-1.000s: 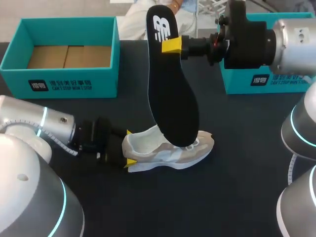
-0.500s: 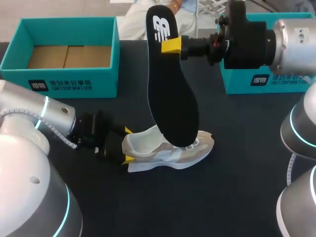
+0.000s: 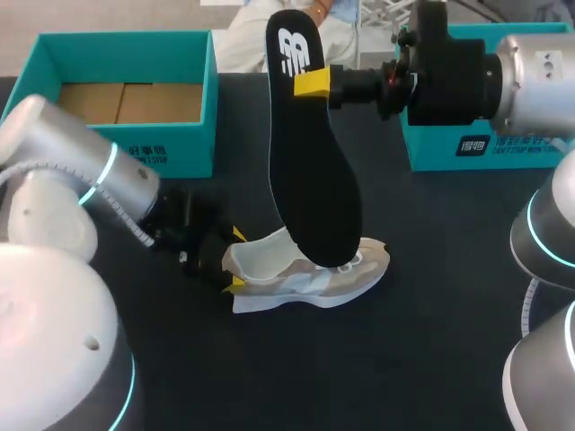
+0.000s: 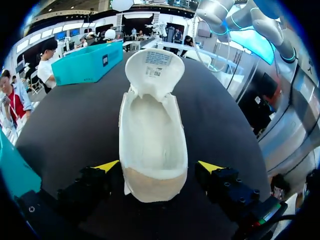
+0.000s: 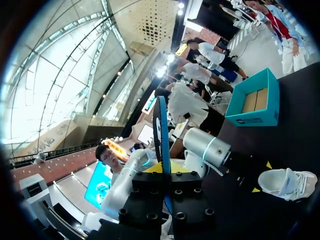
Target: Take the shoe out of the shoebox, open the shoe tongue, remove and reinsert the insole, then place the shoe into the shoebox
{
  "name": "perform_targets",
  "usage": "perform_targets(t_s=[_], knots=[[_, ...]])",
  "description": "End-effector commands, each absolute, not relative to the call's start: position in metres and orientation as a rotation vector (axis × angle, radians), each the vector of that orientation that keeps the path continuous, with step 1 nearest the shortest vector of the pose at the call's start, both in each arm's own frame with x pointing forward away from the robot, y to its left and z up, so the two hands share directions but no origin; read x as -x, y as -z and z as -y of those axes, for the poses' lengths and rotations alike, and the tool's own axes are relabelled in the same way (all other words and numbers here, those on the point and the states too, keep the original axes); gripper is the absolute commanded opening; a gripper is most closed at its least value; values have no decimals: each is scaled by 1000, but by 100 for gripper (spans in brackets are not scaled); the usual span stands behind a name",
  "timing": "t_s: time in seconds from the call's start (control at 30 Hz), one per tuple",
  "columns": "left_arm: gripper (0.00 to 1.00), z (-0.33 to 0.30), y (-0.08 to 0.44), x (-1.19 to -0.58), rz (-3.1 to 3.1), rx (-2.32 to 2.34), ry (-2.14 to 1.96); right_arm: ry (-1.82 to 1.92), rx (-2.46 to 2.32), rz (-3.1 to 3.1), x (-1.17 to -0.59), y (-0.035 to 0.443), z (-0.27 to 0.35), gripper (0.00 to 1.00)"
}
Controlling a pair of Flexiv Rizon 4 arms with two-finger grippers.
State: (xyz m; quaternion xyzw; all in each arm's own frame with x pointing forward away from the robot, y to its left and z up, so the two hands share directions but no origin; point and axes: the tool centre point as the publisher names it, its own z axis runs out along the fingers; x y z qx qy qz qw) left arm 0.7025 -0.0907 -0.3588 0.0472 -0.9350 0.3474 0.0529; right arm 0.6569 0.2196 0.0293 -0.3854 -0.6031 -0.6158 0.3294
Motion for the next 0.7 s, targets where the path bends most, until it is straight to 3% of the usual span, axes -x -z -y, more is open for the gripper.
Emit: perform_targets(t_s=[0.03, 0.7], knots=[[100, 93, 344, -709, 2887, -84, -759, 1610, 1014, 1579, -657, -29, -223, 0], [100, 92, 328, -699, 3031, -74, -92, 1610, 1014, 1579, -657, -29, -223, 0]])
